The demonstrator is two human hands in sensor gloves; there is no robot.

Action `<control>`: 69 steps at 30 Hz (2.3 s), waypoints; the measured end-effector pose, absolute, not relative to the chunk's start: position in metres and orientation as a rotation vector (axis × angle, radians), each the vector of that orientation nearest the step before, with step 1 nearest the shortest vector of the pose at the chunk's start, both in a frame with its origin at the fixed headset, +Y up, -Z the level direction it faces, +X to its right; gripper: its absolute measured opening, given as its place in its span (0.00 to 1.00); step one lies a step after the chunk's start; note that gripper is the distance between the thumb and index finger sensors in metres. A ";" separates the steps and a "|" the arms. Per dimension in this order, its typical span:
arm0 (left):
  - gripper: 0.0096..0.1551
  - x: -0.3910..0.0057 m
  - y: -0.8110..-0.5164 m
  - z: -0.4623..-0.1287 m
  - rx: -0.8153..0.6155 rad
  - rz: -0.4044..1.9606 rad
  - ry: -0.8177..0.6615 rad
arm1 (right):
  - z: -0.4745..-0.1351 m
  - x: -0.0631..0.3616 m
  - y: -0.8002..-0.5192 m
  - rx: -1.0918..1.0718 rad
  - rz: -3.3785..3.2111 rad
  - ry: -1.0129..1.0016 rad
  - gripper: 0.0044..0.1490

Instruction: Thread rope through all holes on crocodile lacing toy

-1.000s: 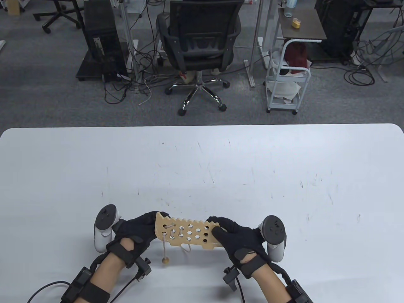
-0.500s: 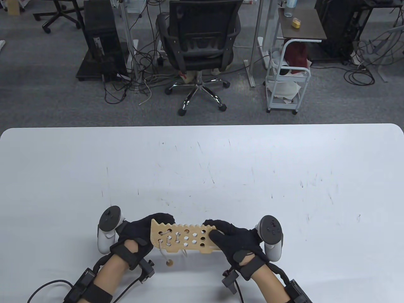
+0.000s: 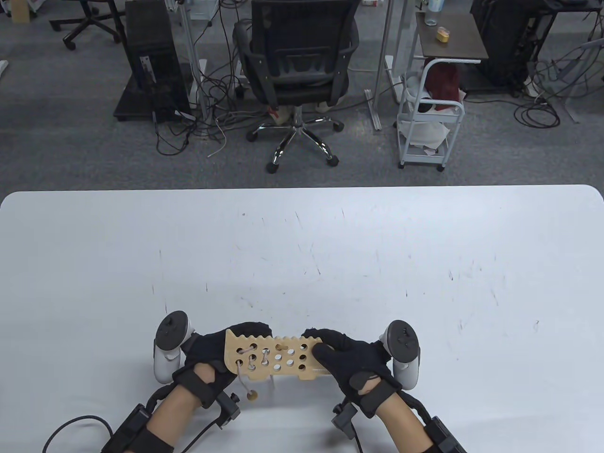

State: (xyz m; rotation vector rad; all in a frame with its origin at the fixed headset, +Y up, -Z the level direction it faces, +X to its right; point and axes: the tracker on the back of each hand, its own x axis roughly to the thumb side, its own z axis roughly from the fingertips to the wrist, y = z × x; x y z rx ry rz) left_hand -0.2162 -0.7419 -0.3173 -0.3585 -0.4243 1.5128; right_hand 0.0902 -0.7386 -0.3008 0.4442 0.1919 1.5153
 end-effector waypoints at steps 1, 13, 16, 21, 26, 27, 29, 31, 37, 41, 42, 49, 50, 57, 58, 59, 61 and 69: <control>0.23 -0.216 -0.743 -0.318 -0.366 1.520 -0.434 | -0.301 0.090 -0.738 0.449 1.525 0.191 0.30; 0.25 -0.212 -0.739 -0.316 -0.452 1.686 -0.524 | -0.301 0.090 -0.738 0.445 1.568 0.172 0.30; 0.25 -0.211 -0.739 -0.315 -0.473 1.704 -0.543 | -0.301 0.089 -0.738 0.447 1.572 0.168 0.30; 0.26 -0.209 -0.739 -0.315 -0.499 1.707 -0.572 | -0.301 0.089 -0.739 0.445 1.601 0.158 0.30; 0.27 -0.205 -0.739 -0.314 -0.538 1.718 -0.611 | -0.301 0.088 -0.740 0.444 1.636 0.153 0.30; 0.27 -0.205 -0.739 -0.314 -0.542 1.719 -0.615 | -0.301 0.088 -0.740 0.444 1.638 0.153 0.31; 0.27 -0.205 -0.739 -0.315 -0.548 1.717 -0.621 | -0.301 0.088 -0.739 0.441 1.650 0.145 0.31; 0.28 -0.205 -0.738 -0.315 -0.555 1.715 -0.631 | -0.300 0.088 -0.738 0.441 1.674 0.134 0.31; 0.28 -0.208 -0.735 -0.316 -0.560 1.710 -0.672 | -0.294 0.085 -0.729 0.462 1.718 0.101 0.30; 0.28 -0.209 -0.739 -0.316 -0.567 1.730 -0.626 | -0.293 0.086 -0.729 0.475 1.667 0.108 0.29; 0.28 -0.210 -0.740 -0.317 -0.564 1.726 -0.615 | -0.293 0.087 -0.729 0.476 1.665 0.107 0.28; 0.28 -0.227 -0.745 -0.325 -0.490 1.722 -0.519 | -0.295 0.093 -0.729 0.456 1.667 0.079 0.28; 0.28 -0.231 -0.746 -0.327 -0.471 1.723 -0.494 | -0.296 0.094 -0.729 0.448 1.665 0.074 0.28; 0.28 -0.265 -0.748 -0.334 -0.266 1.824 -0.310 | -0.300 0.102 -0.731 0.404 1.667 0.053 0.28; 0.29 -0.272 -0.746 -0.335 -0.224 1.843 -0.289 | -0.300 0.103 -0.732 0.398 1.670 0.054 0.28; 0.29 -0.276 -0.745 -0.335 -0.197 1.851 -0.278 | -0.301 0.103 -0.732 0.394 1.672 0.054 0.28; 0.30 -0.286 -0.740 -0.334 -0.126 1.867 -0.260 | -0.301 0.104 -0.733 0.385 1.677 0.053 0.28; 0.32 -0.311 -0.708 -0.321 0.166 1.722 -0.265 | -0.301 0.108 -0.732 0.328 1.711 0.041 0.28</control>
